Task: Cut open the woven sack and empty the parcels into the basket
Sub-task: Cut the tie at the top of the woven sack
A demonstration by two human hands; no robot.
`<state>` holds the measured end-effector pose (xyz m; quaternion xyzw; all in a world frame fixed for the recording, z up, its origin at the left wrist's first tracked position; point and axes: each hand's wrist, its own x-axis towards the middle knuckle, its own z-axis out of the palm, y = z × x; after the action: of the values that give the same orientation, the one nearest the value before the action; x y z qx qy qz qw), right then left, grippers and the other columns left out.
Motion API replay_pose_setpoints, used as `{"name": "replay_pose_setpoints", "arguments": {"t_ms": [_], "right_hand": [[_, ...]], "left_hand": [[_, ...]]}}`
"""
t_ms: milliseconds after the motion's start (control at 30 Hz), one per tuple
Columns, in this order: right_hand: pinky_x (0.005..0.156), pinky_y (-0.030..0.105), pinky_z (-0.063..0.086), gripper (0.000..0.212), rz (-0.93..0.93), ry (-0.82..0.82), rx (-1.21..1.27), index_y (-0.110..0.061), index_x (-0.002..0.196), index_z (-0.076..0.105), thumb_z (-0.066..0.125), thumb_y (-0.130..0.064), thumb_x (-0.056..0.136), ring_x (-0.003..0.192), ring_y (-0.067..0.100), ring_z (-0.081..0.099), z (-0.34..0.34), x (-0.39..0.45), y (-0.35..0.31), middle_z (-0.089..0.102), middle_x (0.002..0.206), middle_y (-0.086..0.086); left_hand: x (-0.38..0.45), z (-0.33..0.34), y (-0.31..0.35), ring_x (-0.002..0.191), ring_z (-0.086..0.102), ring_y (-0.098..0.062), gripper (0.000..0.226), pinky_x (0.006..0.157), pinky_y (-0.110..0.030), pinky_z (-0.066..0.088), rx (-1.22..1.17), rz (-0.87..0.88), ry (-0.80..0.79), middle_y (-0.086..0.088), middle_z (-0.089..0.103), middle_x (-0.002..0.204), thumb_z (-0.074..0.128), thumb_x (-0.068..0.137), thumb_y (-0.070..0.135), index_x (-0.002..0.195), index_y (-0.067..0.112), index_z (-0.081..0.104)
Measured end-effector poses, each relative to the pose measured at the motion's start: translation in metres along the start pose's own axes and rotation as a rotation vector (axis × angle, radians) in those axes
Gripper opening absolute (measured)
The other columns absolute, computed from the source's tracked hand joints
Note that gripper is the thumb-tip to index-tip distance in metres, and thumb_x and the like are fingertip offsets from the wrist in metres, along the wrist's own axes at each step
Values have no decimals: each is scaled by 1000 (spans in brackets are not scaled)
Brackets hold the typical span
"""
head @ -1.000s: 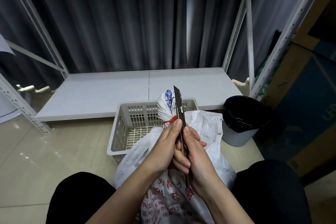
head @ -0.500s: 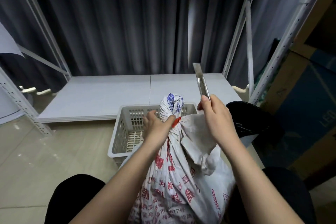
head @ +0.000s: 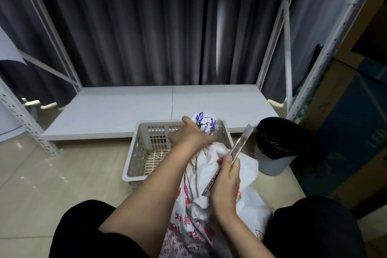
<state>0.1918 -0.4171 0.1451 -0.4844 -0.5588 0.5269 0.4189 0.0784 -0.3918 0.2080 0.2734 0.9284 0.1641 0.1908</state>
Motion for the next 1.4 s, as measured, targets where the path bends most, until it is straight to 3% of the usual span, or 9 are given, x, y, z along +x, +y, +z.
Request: {"name": "replay_pose_setpoints", "arguments": {"t_ms": [133, 400, 633, 767, 933, 1033, 1133, 1267, 1400], "right_hand": [[62, 9, 37, 25, -99, 4, 73, -16, 83, 47, 35, -27, 102, 68, -6, 52, 4, -8, -1, 57, 75, -5], [87, 10, 41, 36, -186, -115, 289, -30, 112, 52, 36, -53, 90, 105, 0, 56, 13, -39, 11, 61, 110, -9], [88, 7, 40, 43, -180, -284, 323, -14, 128, 49, 38, -33, 91, 104, 1, 55, 23, -61, 27, 60, 107, -10], [77, 7, 39, 24, -177, -294, 288, -20, 100, 53, 37, -34, 88, 89, -6, 56, 23, -68, 31, 61, 88, -28], [81, 6, 39, 40, -183, -299, 234, -30, 108, 52, 41, -58, 82, 93, -2, 57, 23, -77, 38, 61, 92, -26], [75, 5, 39, 28, -172, -345, 260, -22, 96, 55, 40, -43, 86, 83, -5, 58, 16, -82, 34, 63, 83, -26], [77, 5, 41, 60, -125, -332, 351, -15, 97, 60, 49, -69, 74, 87, -8, 60, 7, -81, 16, 66, 88, -27], [87, 23, 50, 52, -194, -358, 378, -14, 104, 63, 50, -58, 80, 94, 9, 65, -17, -64, -33, 69, 101, -10], [64, 30, 56, 27, -188, -454, 359, -13, 77, 57, 44, -28, 96, 69, 19, 65, -26, -15, -83, 70, 79, 7]], "left_hand": [[-1, 21, -13, 101, 63, -29, 76, 78, -31, 44, -328, -22, 209, -4, 63, 109, 56, 80, 63, 128, 10, 31], [-2, 33, -35, 97, 68, -24, 51, 95, -46, 50, -1250, 69, -17, -3, 71, 106, 67, 68, 46, 113, 22, 62], [-4, 2, -69, 93, 69, -25, 53, 87, -32, 50, -1001, 98, -396, -8, 73, 104, 54, 83, 59, 114, 17, 66], [-17, -9, -64, 109, 61, -19, 47, 79, -16, 42, -732, 177, -51, 3, 65, 114, 61, 86, 47, 126, 22, 56], [-38, 3, -50, 129, 46, -25, 120, 101, -33, 37, -647, 68, 156, 1, 42, 146, 78, 68, 48, 151, 25, -4], [-31, 14, -46, 117, 57, -27, 99, 95, -35, 44, -592, 0, 256, -2, 58, 131, 73, 66, 55, 146, 25, 23], [-24, 23, -48, 97, 65, -27, 67, 87, -36, 52, -677, -48, 319, -4, 71, 100, 55, 58, 67, 108, 23, 59], [-21, 27, -53, 89, 66, -28, 68, 82, -38, 53, -773, -23, 287, -6, 71, 89, 46, 53, 67, 94, 16, 65], [-21, 27, -59, 90, 67, -18, 47, 84, -33, 53, -827, 124, 229, 0, 72, 93, 62, 67, 54, 97, 19, 67]]}}
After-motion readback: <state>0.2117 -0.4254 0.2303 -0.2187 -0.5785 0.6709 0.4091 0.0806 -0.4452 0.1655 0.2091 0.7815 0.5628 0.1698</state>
